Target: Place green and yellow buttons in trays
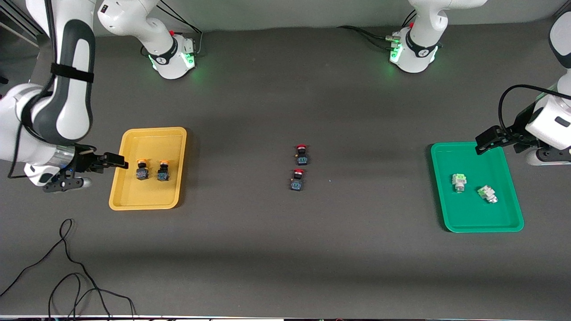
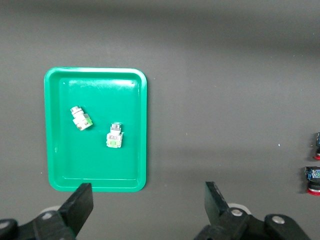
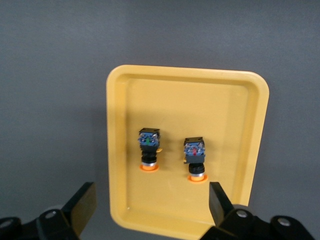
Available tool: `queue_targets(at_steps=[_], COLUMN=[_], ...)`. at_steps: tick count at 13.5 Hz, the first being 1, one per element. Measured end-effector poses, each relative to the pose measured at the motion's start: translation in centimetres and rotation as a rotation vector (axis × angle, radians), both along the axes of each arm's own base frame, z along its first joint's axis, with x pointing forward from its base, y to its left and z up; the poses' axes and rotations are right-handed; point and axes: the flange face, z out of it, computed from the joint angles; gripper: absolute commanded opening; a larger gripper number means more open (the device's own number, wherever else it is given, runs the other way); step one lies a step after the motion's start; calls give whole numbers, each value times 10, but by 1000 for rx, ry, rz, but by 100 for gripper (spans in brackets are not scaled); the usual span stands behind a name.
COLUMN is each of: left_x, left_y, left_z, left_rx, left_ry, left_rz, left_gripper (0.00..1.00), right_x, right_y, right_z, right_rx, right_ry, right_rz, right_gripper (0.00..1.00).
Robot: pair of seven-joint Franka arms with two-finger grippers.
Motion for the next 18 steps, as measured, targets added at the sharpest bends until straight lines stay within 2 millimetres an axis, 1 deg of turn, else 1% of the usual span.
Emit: queue_targets(at_steps=[2, 5, 7, 8, 9, 10, 11, 13, 18], left_x=[1, 1, 0, 0, 0, 0, -1, -2, -7], left_y=[0, 2, 3, 4, 5, 5, 5, 5, 3], left_z=[4, 7, 7, 8, 9, 9, 9, 8, 4], left_rx=[1, 2, 15, 27, 37, 41, 42, 43, 43], left_ry=[-8, -9, -5, -6, -6, -3, 2, 11, 59], left_rz=[-12, -16, -26, -37, -41, -43, -44, -45, -49], left_gripper=[99, 99, 99, 99, 99, 99, 99, 99, 99], right_x=[3, 8, 6, 4, 2, 0, -2, -2, 1], right_y=[12, 33, 40, 42, 42, 40, 36, 36, 47], right_z=[41, 115, 167, 189, 205, 215, 219, 218, 214], right_rx=[-19, -71, -87, -94, -102, -107, -109, -109, -112], right_ry=[28, 73, 55, 42, 28, 19, 15, 16, 21], right_rz=[-11, -30, -33, -32, -34, -40, -46, -46, -28], right_gripper=[100, 100, 100, 100, 100, 100, 100, 100, 100])
